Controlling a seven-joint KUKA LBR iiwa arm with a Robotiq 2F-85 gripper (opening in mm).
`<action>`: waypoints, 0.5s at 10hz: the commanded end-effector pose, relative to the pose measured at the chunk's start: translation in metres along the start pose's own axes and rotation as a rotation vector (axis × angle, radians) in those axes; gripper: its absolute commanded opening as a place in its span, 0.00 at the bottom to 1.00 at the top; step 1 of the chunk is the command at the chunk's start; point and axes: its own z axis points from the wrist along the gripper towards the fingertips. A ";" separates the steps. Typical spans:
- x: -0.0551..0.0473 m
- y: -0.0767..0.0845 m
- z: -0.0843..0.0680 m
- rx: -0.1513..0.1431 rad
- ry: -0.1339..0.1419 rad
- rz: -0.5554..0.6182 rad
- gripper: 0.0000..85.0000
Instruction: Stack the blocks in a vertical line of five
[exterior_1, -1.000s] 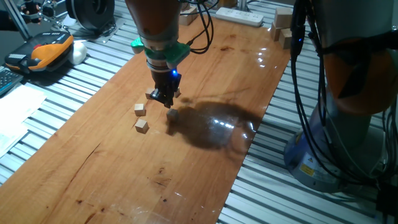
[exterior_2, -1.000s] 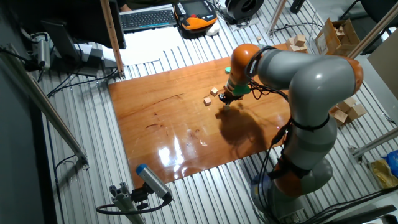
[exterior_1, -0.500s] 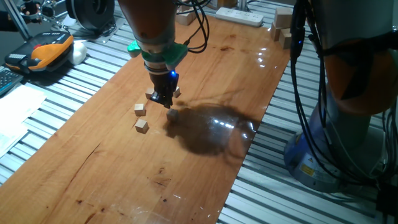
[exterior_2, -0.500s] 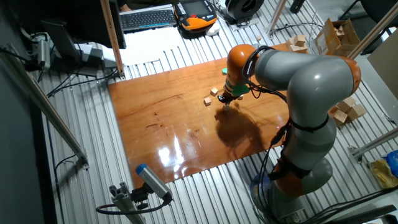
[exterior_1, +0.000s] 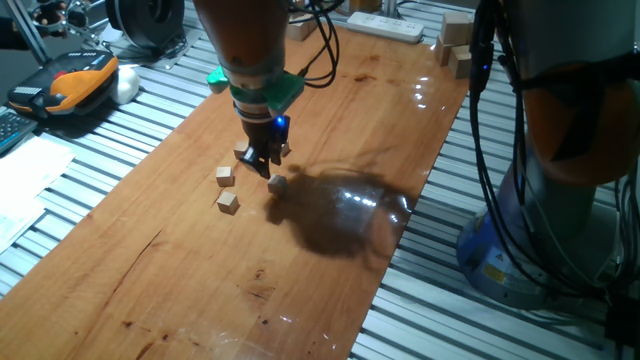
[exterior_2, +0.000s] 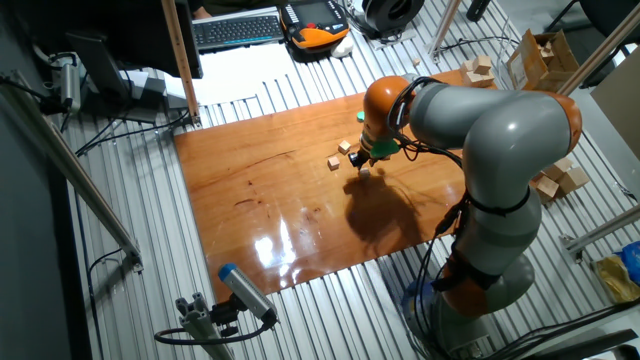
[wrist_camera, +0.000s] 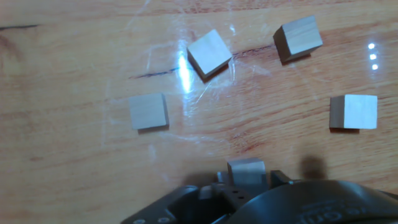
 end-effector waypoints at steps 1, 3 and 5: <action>0.000 0.000 0.001 0.010 -0.002 0.001 0.60; 0.000 -0.003 0.005 -0.004 0.001 -0.027 0.40; -0.001 -0.006 0.008 -0.014 0.009 -0.055 0.40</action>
